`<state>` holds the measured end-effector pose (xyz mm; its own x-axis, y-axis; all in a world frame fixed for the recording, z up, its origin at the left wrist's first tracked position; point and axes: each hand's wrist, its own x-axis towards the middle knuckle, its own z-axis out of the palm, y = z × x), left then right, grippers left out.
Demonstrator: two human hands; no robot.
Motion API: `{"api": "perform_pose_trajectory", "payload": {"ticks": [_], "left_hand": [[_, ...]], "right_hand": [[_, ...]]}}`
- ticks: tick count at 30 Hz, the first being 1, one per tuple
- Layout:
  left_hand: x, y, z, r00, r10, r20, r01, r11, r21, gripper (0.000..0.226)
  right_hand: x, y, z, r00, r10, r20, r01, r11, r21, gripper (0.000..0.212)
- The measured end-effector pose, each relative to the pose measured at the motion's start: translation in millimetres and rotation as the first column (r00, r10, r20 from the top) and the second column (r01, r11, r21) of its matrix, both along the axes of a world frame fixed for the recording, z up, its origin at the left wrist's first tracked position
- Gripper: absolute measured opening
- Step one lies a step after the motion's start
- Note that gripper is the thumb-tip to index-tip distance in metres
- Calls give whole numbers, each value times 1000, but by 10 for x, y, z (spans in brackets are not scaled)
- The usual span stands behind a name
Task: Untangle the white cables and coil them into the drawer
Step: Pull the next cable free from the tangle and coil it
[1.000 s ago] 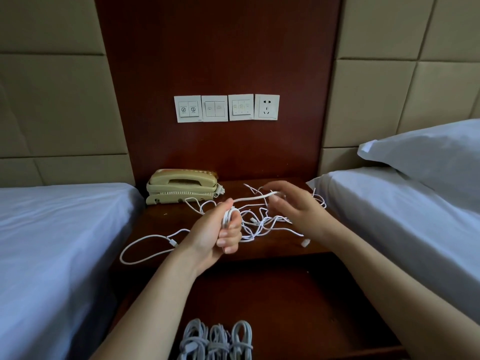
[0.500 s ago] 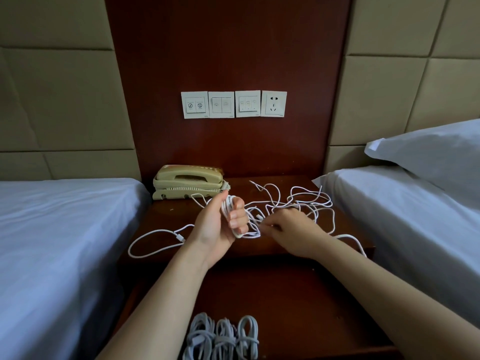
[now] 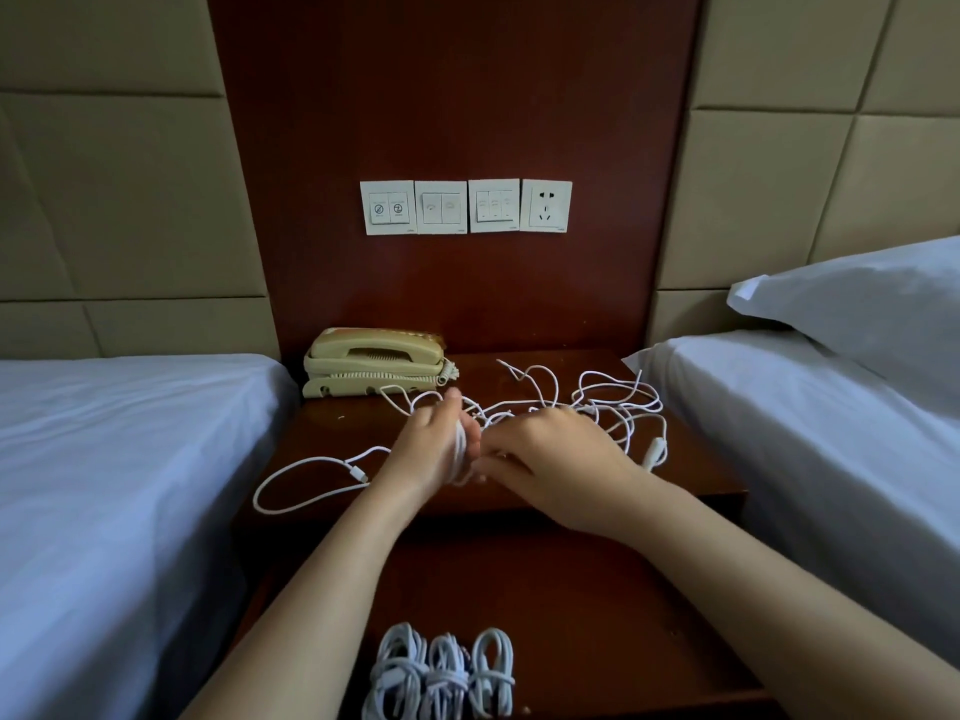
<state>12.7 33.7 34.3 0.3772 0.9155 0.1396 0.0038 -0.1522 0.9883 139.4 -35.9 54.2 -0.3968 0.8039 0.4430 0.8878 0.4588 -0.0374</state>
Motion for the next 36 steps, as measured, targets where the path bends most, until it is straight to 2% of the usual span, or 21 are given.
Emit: {"api": "perform_pose_trajectory", "payload": {"ticks": [2, 3, 5, 9, 13, 17, 19, 21, 25, 29, 33, 36], "left_hand": [[36, -73, 11, 971, -214, -107, 206, 975, -79, 69], [51, -104, 14, 944, -310, -113, 292, 945, -149, 69], [69, -165, 37, 899, -437, -35, 415, 875, -250, 61], [50, -209, 67, 842, -538, 42, 526, 801, -284, 50], [4, -244, 69, 807, -587, 58, 571, 752, -331, 51], [-24, -247, 63, 788, -598, 146, 607, 715, -347, 46], [-17, -260, 62, 814, -547, 197, 580, 740, -341, 41], [8, -271, 59, 862, -456, 221, 506, 800, -323, 35], [112, -289, 59, 953, -273, 133, 300, 911, -282, 35], [185, -288, 52, 993, -88, 81, 104, 971, -217, 39], [219, -278, 6, 993, 118, -21, -120, 989, -85, 47], [271, -317, -13, 957, 287, -34, -284, 955, 82, 48]], "right_hand": [[59, 26, 1, 997, 32, -75, -29, 999, 41, 25], [88, 34, 1, 992, 41, -118, -35, 998, 50, 21], [145, 50, 1, 975, 31, -218, -23, 999, 40, 16], [230, 68, -25, 905, 0, -426, -53, 992, -113, 17], [266, 65, -58, 919, 4, -395, -73, 984, -160, 20], [282, 49, -44, 907, 12, -420, -106, 974, -201, 23], [294, 54, -45, 882, 24, -471, -142, 966, -216, 26], [310, 77, -57, 886, 5, -464, -99, 979, -178, 29], [302, 132, -124, 893, -53, -446, 0, 993, -118, 44], [263, 152, -189, 869, -37, -494, -16, 995, -103, 40], [211, 141, -207, 859, 0, -511, -37, 997, -63, 41], [159, 146, -166, 800, -8, -601, -10, 1000, -27, 37]]}}
